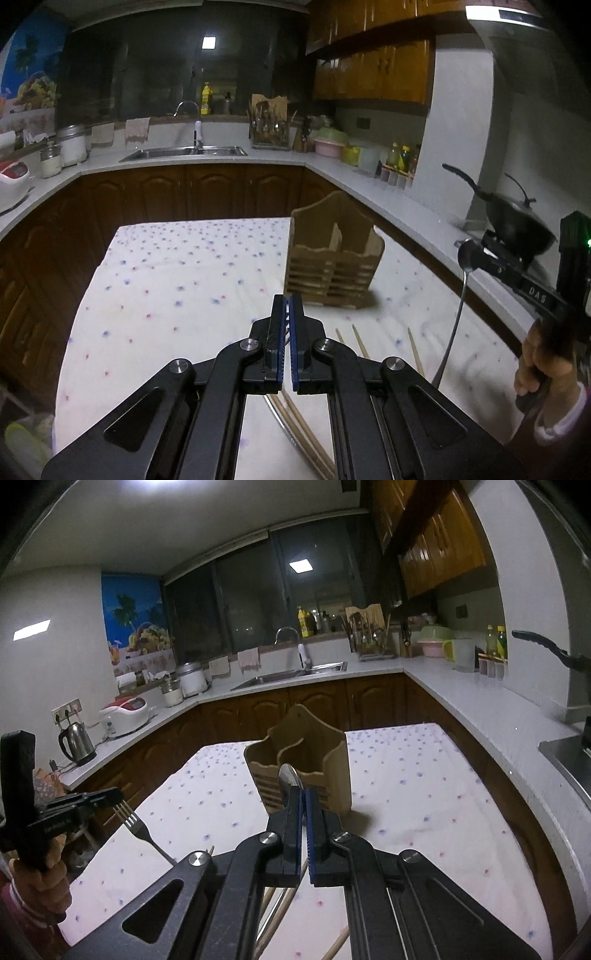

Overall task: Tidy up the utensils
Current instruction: 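Carry the fork in the left tool and spoon in the right tool into the wooden holder, then open both tools to drop the fork and spoon into the holder, then move both open tools back to the row of chopsticks, then grasp a metal chopstick with the left tool while the right tool grasps a wooden chopstick, then carry both chopsticks upright and lower them into the wooden holder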

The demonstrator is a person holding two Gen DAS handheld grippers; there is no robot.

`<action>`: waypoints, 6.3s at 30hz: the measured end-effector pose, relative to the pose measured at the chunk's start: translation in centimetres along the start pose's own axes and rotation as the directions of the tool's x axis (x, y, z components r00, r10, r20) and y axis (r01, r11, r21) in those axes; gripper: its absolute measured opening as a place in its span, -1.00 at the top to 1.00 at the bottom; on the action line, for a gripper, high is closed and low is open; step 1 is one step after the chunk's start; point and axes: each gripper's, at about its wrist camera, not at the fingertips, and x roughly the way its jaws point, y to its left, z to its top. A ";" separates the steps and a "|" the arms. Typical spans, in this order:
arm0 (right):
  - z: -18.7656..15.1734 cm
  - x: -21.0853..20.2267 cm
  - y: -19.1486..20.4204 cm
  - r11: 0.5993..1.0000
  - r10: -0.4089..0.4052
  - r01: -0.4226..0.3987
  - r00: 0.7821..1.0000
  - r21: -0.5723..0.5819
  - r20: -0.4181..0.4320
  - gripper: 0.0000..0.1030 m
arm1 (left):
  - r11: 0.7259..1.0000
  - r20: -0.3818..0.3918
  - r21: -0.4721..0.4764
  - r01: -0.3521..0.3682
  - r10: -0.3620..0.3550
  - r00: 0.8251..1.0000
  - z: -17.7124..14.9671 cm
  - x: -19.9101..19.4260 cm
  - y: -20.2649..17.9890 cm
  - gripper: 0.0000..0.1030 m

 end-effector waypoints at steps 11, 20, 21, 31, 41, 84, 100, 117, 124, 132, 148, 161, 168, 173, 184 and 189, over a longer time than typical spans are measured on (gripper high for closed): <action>1.4 0.7 -0.9 1.000 -0.009 0.008 0.999 0.019 0.035 0.97 | 1.000 0.045 -0.014 0.018 -0.018 0.999 3.2 0.4 0.3 0.98; 4.9 3.0 -2.3 0.997 -0.061 0.056 0.994 0.054 0.091 0.97 | 1.000 0.106 0.006 0.025 -0.026 0.994 9.0 2.1 -0.5 0.98; 5.3 3.3 -2.3 0.997 -0.068 0.063 0.993 0.051 0.100 0.97 | 1.000 0.115 0.010 0.026 -0.027 0.993 9.8 2.3 -0.6 0.98; 11.0 7.6 -2.4 0.983 -0.178 0.184 0.961 -0.010 0.210 0.97 | 0.998 0.176 0.032 0.047 -0.052 0.983 17.6 7.6 -2.1 0.98; 9.6 13.0 -1.4 0.954 -0.243 0.276 0.940 -0.116 0.238 0.97 | 0.998 0.058 -0.047 0.045 -0.043 0.997 14.6 16.2 -0.9 0.98; 5.3 6.8 -4.9 0.987 -0.053 0.037 0.994 0.158 0.094 -0.68 | 0.969 -0.001 -0.226 -0.096 0.098 0.995 6.4 7.9 3.4 -0.67; -4.1 0.7 -4.1 0.968 -0.046 0.061 0.997 0.242 -0.065 -0.71 | 0.942 -0.169 -0.254 -0.217 0.178 0.969 -5.7 3.4 3.2 -0.67; -9.5 0.8 -3.5 0.967 -0.068 0.111 0.980 0.231 -0.187 -0.70 | 0.935 -0.303 -0.209 -0.288 0.218 0.928 -9.6 4.8 3.0 -0.66; -9.6 1.8 -3.7 0.967 -0.091 0.140 0.971 0.214 -0.221 -0.59 | 0.936 -0.364 -0.196 -0.292 0.207 0.908 -9.7 6.7 2.8 -0.39; -9.6 4.7 -4.6 0.965 -0.131 0.192 0.941 0.176 -0.311 -0.26 | 0.935 -0.432 -0.183 -0.303 0.200 0.880 -9.3 9.9 3.2 -0.13; -10.8 9.9 -5.9 0.957 -0.208 0.274 0.877 0.096 -0.432 0.43 | 0.952 -0.503 -0.087 -0.292 0.211 0.838 -9.4 14.7 2.1 0.52; -10.3 10.0 -5.6 0.967 -0.174 0.236 0.884 0.092 -0.433 0.89 | 0.961 -0.458 -0.140 -0.237 0.149 0.876 -9.5 13.1 3.1 0.92; -8.4 6.7 -4.2 0.976 -0.083 0.150 0.929 0.160 -0.361 0.90 | 0.955 -0.367 -0.243 -0.172 0.074 0.927 -7.6 8.6 3.6 0.92; -5.8 4.2 -2.7 0.981 -0.047 0.098 0.958 0.169 -0.283 0.90 | 0.952 -0.282 -0.285 -0.113 0.029 0.959 -5.3 5.3 3.4 0.92; -1.0 0.1 -0.3 0.988 -0.001 0.020 0.993 0.153 -0.121 0.90 | 0.961 -0.134 -0.272 -0.049 0.012 0.991 -1.3 -0.2 2.2 0.92; 0.4 -0.9 0.1 0.989 0.005 0.006 0.997 0.146 -0.072 0.90 | 0.964 -0.108 -0.264 -0.041 0.012 0.994 -0.6 -0.8 1.9 0.92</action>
